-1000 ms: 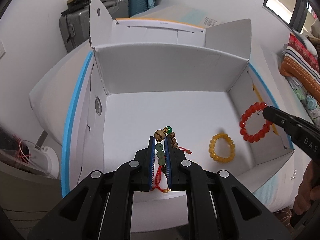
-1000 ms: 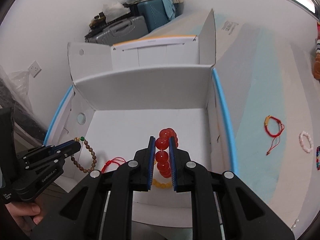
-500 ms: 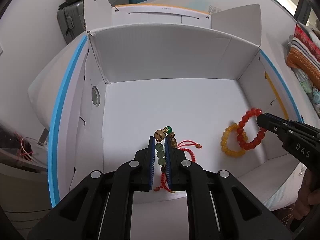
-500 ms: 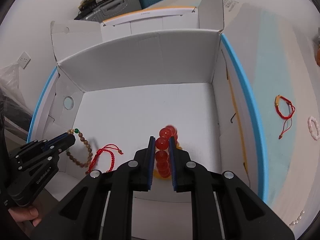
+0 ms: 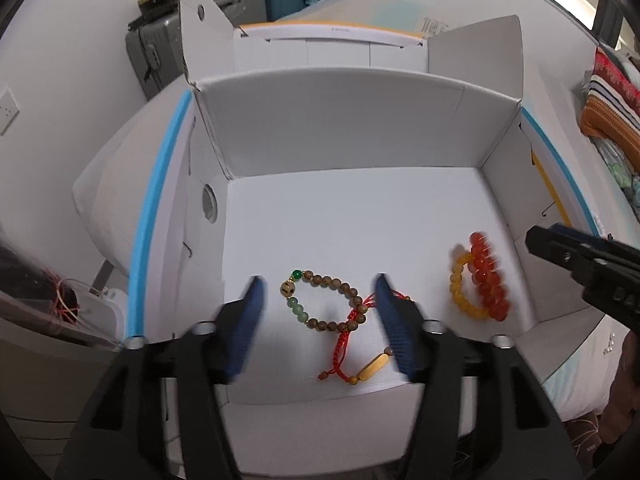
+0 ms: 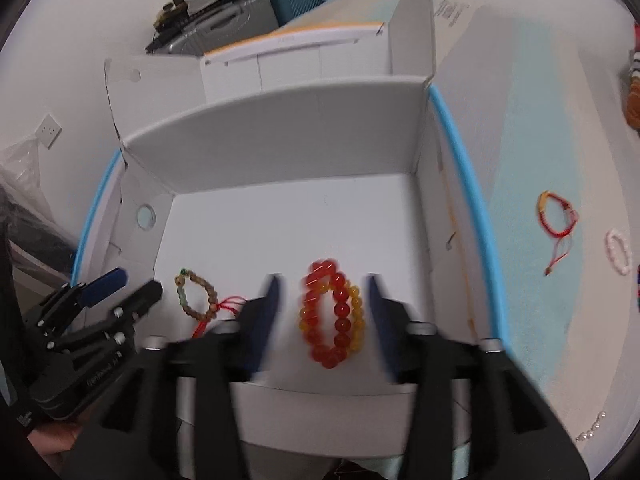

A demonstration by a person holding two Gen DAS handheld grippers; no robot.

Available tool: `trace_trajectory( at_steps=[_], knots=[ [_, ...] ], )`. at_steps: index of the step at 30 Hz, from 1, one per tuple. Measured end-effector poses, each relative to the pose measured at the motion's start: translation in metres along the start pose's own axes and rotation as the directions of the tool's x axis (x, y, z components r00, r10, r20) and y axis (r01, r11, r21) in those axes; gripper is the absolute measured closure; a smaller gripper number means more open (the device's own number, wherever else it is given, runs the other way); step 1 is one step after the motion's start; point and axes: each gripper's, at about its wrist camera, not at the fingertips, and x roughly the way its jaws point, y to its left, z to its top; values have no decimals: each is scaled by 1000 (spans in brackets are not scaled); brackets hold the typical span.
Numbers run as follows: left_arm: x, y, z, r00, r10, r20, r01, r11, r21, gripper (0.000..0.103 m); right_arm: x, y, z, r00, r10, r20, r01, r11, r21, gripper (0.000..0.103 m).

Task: Organize jewelry
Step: 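Lower the wooden beads with left gripper while right lowers red beads into box, then move both open tools back over the remaining bracelets on the bed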

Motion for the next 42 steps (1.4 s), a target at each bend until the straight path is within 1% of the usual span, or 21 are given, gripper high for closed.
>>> trace_trajectory(
  at_steps=[2,3,4,6,7,10,13,15,17,24,29,32,33,37,42],
  knots=[
    [-7,-2,1,1000,10,17,-10,1000,7,33,-10,0,1,1000,8,23,-8,1000,-1,43],
    [-11,-4,2,1000,11,23,-11,1000,7,29,-15,-1,1,999,7,32,-7,1000,0,37],
    [-14,-5,2,999,12,30,-12,1000,7,26,-20,-2,1,999,4,42,-4,1000,1,33],
    [-20,-8,3,999,12,43,-12,1000,10,23,-29,-4,2,998,-2,62,2,1000,-1,30],
    [-24,-10,3,999,7,50,-8,1000,10,20,-34,-5,1,997,-6,72,6,1000,1,25],
    [-34,-17,3,997,-11,72,10,1000,15,16,-48,-11,0,995,-22,99,22,1000,6,22],
    [-44,-27,3,996,-26,88,24,999,21,11,-61,-18,-2,991,-42,126,40,999,13,14],
    [-48,-33,2,995,-27,97,25,999,25,7,-68,-24,-4,989,-50,136,48,999,19,12],
    [-53,-41,1,994,-33,102,30,999,31,6,-76,-33,-6,986,-71,150,67,997,33,8],
    [-66,-80,-5,990,-90,110,82,994,73,6,-104,-73,-14,973,-136,188,119,988,98,7],
    [-74,-122,-12,983,-138,120,120,982,143,6,-125,-112,-25,963,-179,200,153,979,139,7],
    [-79,-155,-20,975,-182,126,155,968,199,6,-135,-136,-32,958,-203,201,169,970,174,7],
    [-79,-163,-22,974,-187,124,159,964,212,6,-138,-142,-35,956,-210,204,174,968,181,7],
    [-84,-205,-33,965,-237,114,199,941,273,6,-151,-177,-46,945,-253,210,207,954,216,7],
    [-85,-247,-45,951,-292,105,245,914,323,6,-161,-226,-57,931,-304,201,245,931,272,7]
  ],
)
